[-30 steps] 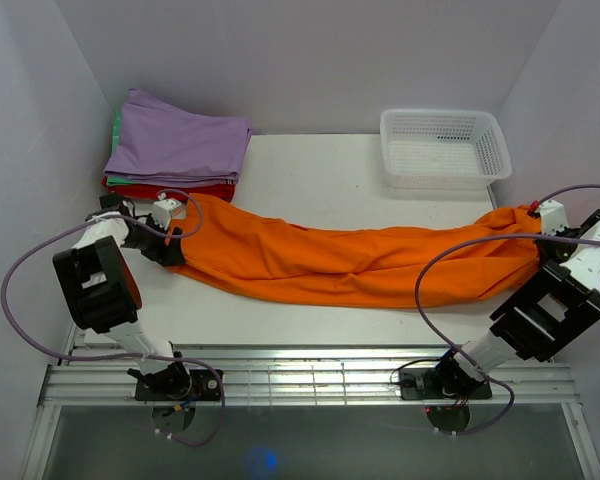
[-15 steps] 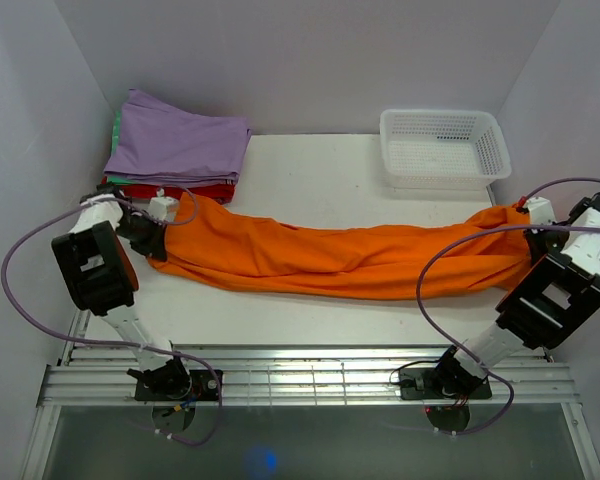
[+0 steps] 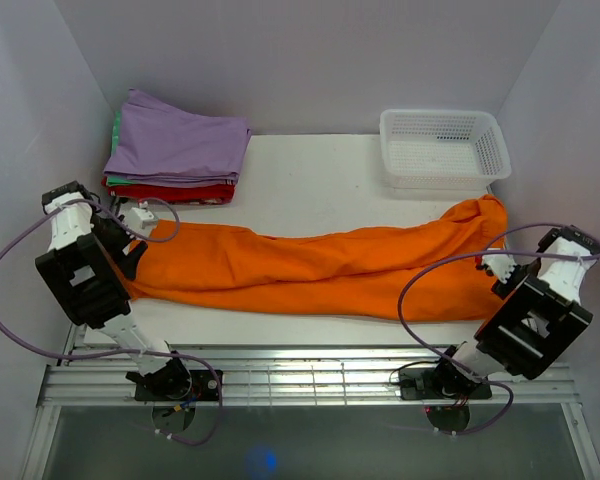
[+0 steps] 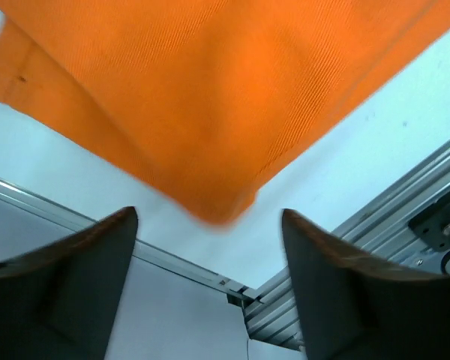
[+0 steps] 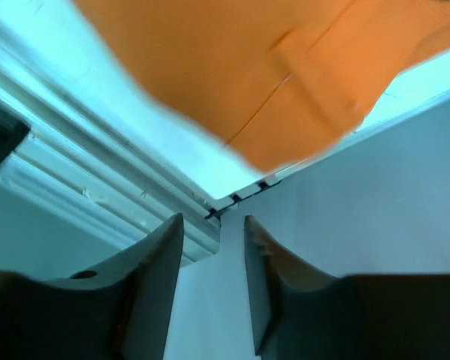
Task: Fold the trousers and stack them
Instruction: Flatten the trousers out
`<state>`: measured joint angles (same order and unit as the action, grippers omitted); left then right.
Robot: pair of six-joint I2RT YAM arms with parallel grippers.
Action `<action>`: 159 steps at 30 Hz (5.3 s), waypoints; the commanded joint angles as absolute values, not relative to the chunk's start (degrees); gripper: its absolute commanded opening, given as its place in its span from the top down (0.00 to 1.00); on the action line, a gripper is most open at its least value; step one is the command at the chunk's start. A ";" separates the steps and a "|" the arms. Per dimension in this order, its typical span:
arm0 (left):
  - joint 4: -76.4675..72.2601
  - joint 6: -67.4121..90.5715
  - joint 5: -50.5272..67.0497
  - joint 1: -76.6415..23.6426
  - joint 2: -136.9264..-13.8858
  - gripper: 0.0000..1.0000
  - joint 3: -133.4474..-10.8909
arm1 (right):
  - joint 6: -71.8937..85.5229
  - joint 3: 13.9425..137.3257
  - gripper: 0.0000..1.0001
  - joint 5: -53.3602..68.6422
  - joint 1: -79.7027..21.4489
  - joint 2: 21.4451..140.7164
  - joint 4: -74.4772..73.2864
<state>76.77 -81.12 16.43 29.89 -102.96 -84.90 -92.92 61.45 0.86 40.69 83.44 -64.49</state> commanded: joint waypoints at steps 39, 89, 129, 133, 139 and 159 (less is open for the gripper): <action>36.30 -34.10 30.84 20.65 -116.54 0.19 -81.22 | -55.02 82.35 0.06 18.27 27.42 95.53 -41.22; 25.62 -3.17 29.45 31.55 -112.48 0.49 -101.40 | -29.79 86.55 0.41 15.57 26.02 100.45 -23.18; 45.52 -68.98 19.43 42.63 -84.99 0.54 -51.06 | -85.96 31.46 0.56 10.46 30.67 66.00 -33.05; 50.95 -73.80 18.11 42.80 -84.64 0.82 -55.01 | -84.73 35.15 0.85 10.28 31.11 67.67 -34.19; 63.35 -84.53 16.44 43.59 -84.20 1.00 -65.27 | -84.29 43.23 0.92 10.63 32.16 70.04 -38.22; 80.33 -94.66 14.76 43.33 -98.00 1.00 -84.20 | -105.63 48.39 0.26 15.12 36.30 65.52 -60.30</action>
<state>75.83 -94.15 13.93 43.83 -99.61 -84.07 -95.81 55.53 13.98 36.01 73.38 -55.13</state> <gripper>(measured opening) 0.009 0.741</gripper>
